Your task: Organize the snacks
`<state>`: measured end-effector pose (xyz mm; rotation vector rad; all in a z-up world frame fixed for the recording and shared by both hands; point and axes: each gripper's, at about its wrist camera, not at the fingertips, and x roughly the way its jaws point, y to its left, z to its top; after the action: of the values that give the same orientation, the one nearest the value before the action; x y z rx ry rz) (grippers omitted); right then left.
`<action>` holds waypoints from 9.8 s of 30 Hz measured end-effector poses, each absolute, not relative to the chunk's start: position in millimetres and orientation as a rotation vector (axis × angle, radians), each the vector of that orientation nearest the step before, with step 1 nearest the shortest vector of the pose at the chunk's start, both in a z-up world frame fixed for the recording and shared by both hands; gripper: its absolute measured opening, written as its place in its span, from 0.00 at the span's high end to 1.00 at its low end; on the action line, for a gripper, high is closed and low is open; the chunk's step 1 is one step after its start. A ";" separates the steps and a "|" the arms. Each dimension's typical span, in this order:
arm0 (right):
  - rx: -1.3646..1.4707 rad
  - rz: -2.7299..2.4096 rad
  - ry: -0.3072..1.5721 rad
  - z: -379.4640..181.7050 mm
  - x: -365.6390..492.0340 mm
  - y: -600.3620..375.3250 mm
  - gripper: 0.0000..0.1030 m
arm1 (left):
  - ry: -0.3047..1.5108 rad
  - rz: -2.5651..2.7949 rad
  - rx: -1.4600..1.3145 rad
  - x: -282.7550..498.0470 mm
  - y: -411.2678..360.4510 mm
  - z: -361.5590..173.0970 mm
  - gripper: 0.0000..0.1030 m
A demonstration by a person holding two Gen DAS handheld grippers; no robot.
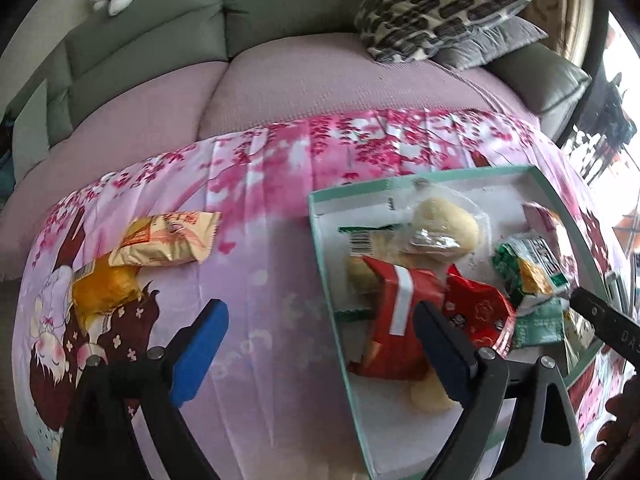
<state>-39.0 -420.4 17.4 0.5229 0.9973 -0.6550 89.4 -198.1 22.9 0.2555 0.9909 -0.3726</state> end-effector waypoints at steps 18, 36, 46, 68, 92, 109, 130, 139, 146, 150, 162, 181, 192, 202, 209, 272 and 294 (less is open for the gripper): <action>0.490 -0.653 0.963 32.9 -38.8 -414.1 0.00 | 0.981 -0.307 0.211 97.4 -178.7 25.3 0.00; 0.338 -0.502 0.952 52.8 0.8 -345.8 0.00 | 0.958 -0.178 0.163 108.9 -113.8 42.3 0.00; 0.269 -0.426 0.959 56.9 20.7 -307.0 0.00 | 0.951 -0.071 0.079 112.7 -55.8 48.3 0.00; 0.184 -0.192 0.931 57.3 56.1 -218.1 0.00 | 0.915 -0.006 -0.132 132.7 21.4 49.4 0.00; -0.028 0.073 1.010 14.5 157.4 -147.6 0.00 | 1.039 -0.160 -0.191 204.0 14.2 -20.4 0.00; -0.164 0.204 1.067 -11.6 215.9 -115.7 0.00 | 1.061 -0.045 -0.241 215.7 47.6 -32.9 0.01; -0.314 0.230 1.065 -17.7 220.4 -80.0 0.47 | 1.060 -0.035 -0.273 207.2 51.8 -25.4 0.21; -0.236 0.187 1.033 -0.8 195.1 -93.6 0.49 | 1.037 -0.046 -0.254 191.7 45.5 -9.5 0.22; -0.111 0.126 0.992 26.6 165.0 -114.0 0.49 | 0.984 -0.047 -0.252 165.5 47.2 16.6 0.22; -0.077 0.056 0.958 45.9 145.1 -124.3 0.49 | 0.924 -0.064 -0.230 146.5 46.0 39.9 0.22; 0.039 -0.151 0.848 94.3 74.1 -170.1 0.49 | 0.775 -0.165 -0.164 108.3 16.7 93.6 0.22; 0.227 -0.423 0.783 102.0 11.3 -291.6 0.49 | 0.758 -0.343 0.033 86.8 -84.7 106.7 0.22; 0.339 -0.572 0.792 89.8 -19.9 -361.0 0.49 | 0.779 -0.502 0.113 73.5 -159.7 91.0 0.22; 0.407 -0.641 0.830 71.8 -28.0 -392.3 0.49 | 0.804 -0.565 0.155 68.0 -199.4 69.8 0.22; 0.429 -0.674 0.880 53.3 -25.2 -399.9 0.49 | 0.822 -0.580 0.177 72.2 -216.6 55.1 0.22; 0.350 -0.488 0.948 53.9 -7.1 -351.7 0.00 | 0.823 -0.209 0.219 60.5 -147.4 49.6 0.00; 0.199 -0.390 0.997 34.7 -64.9 -276.9 0.00 | 0.901 -0.119 0.217 -7.6 -69.0 31.2 0.00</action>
<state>-64.9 -276.9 34.7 0.1990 0.9974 -0.3904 -7.6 -69.0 31.2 0.2173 0.9005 -0.1193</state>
